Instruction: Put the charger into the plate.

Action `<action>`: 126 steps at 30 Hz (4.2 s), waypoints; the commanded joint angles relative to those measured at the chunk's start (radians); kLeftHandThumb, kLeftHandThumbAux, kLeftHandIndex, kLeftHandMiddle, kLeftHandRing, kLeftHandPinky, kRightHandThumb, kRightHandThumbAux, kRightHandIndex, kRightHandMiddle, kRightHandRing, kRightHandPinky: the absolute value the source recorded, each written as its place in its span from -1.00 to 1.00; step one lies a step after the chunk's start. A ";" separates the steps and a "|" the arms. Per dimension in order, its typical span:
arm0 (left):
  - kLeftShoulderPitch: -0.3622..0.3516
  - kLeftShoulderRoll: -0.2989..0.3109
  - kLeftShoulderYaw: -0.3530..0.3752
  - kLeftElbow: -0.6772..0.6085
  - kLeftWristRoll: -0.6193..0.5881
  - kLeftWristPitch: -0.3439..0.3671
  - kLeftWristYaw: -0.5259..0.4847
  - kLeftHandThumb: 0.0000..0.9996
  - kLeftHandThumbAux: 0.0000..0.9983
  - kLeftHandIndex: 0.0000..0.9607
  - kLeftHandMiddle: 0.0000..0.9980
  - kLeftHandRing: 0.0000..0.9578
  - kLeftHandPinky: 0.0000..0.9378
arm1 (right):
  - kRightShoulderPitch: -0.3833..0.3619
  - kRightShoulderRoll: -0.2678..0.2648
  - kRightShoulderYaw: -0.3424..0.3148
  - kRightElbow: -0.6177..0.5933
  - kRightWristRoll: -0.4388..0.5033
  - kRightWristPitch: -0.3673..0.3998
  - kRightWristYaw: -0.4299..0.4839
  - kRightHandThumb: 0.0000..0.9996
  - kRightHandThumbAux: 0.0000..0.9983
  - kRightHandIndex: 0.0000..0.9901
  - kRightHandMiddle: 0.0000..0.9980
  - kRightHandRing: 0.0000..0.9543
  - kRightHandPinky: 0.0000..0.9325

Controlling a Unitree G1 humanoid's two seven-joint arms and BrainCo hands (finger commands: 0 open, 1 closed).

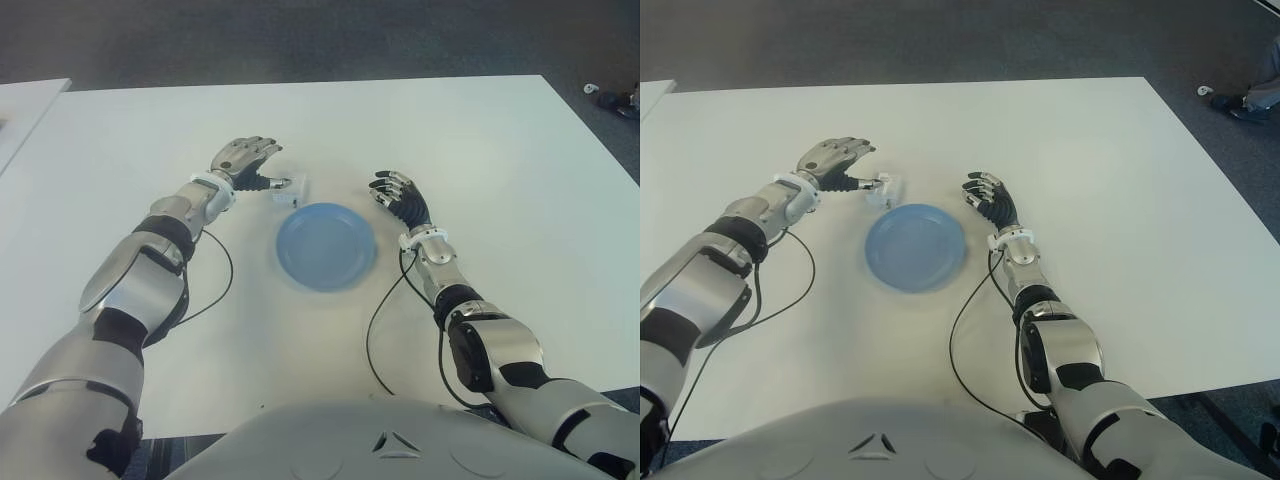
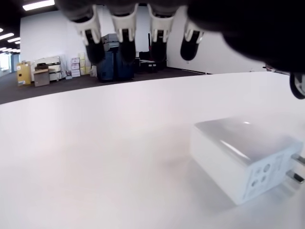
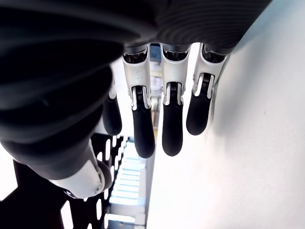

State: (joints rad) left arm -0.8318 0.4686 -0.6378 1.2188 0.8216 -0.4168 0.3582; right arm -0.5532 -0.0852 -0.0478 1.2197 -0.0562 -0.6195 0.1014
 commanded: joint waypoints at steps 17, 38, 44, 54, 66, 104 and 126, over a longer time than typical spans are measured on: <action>0.085 -0.011 0.118 -0.033 -0.142 -0.111 -0.044 -0.57 -0.25 -1.00 -0.86 -0.81 -0.75 | 0.068 0.021 0.015 0.054 -0.019 0.063 -0.005 -1.00 0.58 -0.48 -0.16 -0.18 -0.33; 0.268 0.136 0.206 -0.294 -0.231 -0.311 -0.255 -1.00 -0.02 -1.00 -0.96 -0.91 -0.80 | 0.060 0.027 0.015 0.057 -0.028 0.074 -0.021 -1.00 0.57 -0.59 -0.12 -0.13 -0.31; 0.294 0.157 0.207 -0.335 -0.221 -0.322 -0.261 -1.00 -0.07 -1.00 -0.99 -0.91 -0.73 | 0.059 0.027 0.014 0.057 -0.028 0.082 -0.018 -1.00 0.57 -0.64 -0.11 -0.13 -0.33; 0.336 0.198 0.207 -0.408 -0.188 -0.315 -0.271 -1.00 -0.07 -1.00 -0.95 -0.86 -0.70 | 0.056 0.029 0.012 0.059 -0.025 0.095 -0.010 -1.00 0.55 -0.68 -0.13 -0.15 -0.35; 0.340 0.213 0.211 -0.433 -0.168 -0.296 -0.279 -1.00 -0.05 -1.00 -0.91 -0.85 -0.73 | 0.054 0.034 0.010 0.059 -0.024 0.103 -0.011 -1.00 0.55 -0.70 -0.14 -0.17 -0.34; 0.161 0.083 0.150 -0.086 -0.130 -0.289 -0.241 -1.00 -0.06 -1.00 -0.92 -0.88 -0.79 | 0.060 0.039 0.007 0.052 -0.023 0.098 -0.016 -1.00 0.54 -0.70 -0.12 -0.13 -0.31; 0.117 0.038 0.145 0.001 -0.137 -0.239 -0.251 -1.00 -0.02 -1.00 -0.87 -0.82 -0.75 | 0.058 0.048 0.006 0.047 -0.020 0.101 -0.012 -1.00 0.50 -0.71 -0.13 -0.13 -0.30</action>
State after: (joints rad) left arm -0.7015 0.5157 -0.4848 1.2021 0.6777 -0.6679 0.1150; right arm -0.5600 -0.0540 -0.0467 1.2182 -0.0725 -0.6054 0.0787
